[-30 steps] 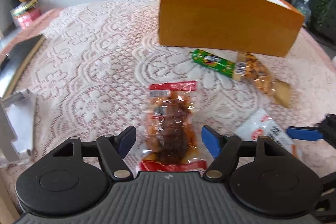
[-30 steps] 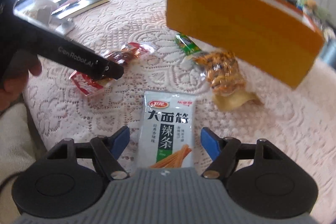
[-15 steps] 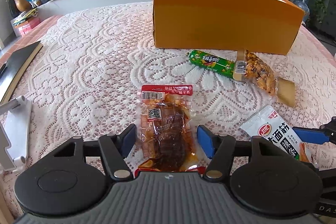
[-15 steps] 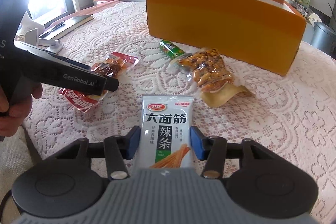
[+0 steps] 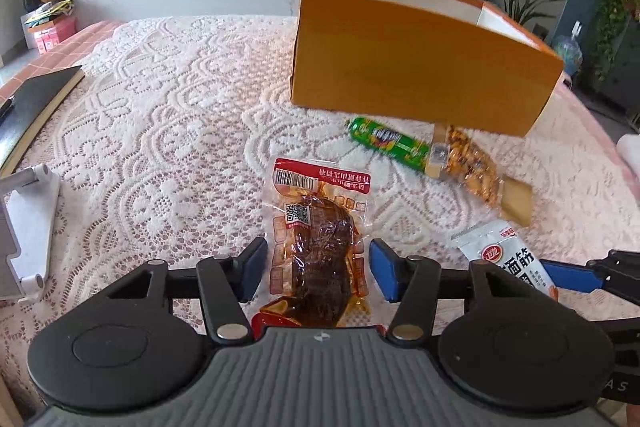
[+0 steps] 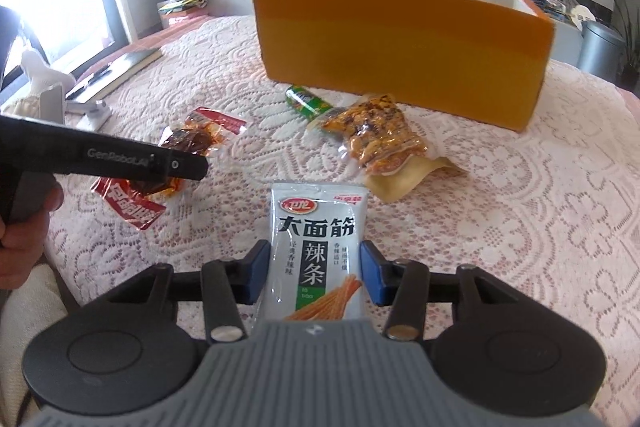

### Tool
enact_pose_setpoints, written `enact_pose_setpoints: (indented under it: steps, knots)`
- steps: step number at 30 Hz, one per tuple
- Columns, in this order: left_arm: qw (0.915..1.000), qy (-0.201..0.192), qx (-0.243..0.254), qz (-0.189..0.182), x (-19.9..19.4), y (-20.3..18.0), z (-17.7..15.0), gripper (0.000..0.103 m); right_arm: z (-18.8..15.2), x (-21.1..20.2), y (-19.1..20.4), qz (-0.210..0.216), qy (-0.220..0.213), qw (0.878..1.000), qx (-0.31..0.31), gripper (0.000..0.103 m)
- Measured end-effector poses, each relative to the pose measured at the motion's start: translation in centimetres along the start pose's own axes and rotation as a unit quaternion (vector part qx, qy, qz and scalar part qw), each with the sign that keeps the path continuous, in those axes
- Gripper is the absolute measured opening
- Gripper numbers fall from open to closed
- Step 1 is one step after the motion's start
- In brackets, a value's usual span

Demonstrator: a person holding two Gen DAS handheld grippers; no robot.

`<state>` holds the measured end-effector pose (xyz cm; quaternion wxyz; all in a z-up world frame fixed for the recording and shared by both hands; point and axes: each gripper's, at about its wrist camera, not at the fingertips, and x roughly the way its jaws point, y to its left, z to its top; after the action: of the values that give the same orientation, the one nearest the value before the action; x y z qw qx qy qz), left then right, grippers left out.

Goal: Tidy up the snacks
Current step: 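Lift both held packs and carry them over the orange box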

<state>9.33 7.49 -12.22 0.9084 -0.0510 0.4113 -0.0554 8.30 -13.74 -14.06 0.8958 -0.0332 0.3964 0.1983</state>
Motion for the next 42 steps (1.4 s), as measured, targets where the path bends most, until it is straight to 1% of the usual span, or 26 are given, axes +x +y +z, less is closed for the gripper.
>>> enact_pose_setpoints:
  steps: [13,21,27,33,39,42]
  knots:
    - [0.9988,-0.039,-0.011,-0.029,-4.2,-1.0,0.9,0.063,0.9,-4.3,0.2,-0.006,-0.045,0.999,0.018,0.046]
    - [0.9975,-0.060,-0.003,-0.037,-6.7,-1.8,2.4,0.063,3.1,-6.9,-0.4,-0.004,-0.075,0.996,0.038,0.046]
    - [0.9958,-0.080,0.019,-0.040,-8.1,-2.8,4.7,0.063,5.9,-9.1,-1.0,-0.014,-0.105,0.994,0.024,0.045]
    - [0.9934,-0.099,0.034,-0.048,-8.9,-3.6,7.7,0.063,9.2,-10.1,-2.1,-0.021,-0.125,0.992,0.014,0.045]
    - [0.9923,-0.105,0.039,-0.053,-8.3,-3.8,10.6,0.063,13.1,-10.0,-3.7,-0.031,-0.135,0.990,0.016,0.045]
    - [0.9921,-0.106,0.046,-0.049,-7.6,-4.1,12.1,0.063,15.1,-9.5,-4.3,-0.039,-0.137,0.990,0.012,0.045]
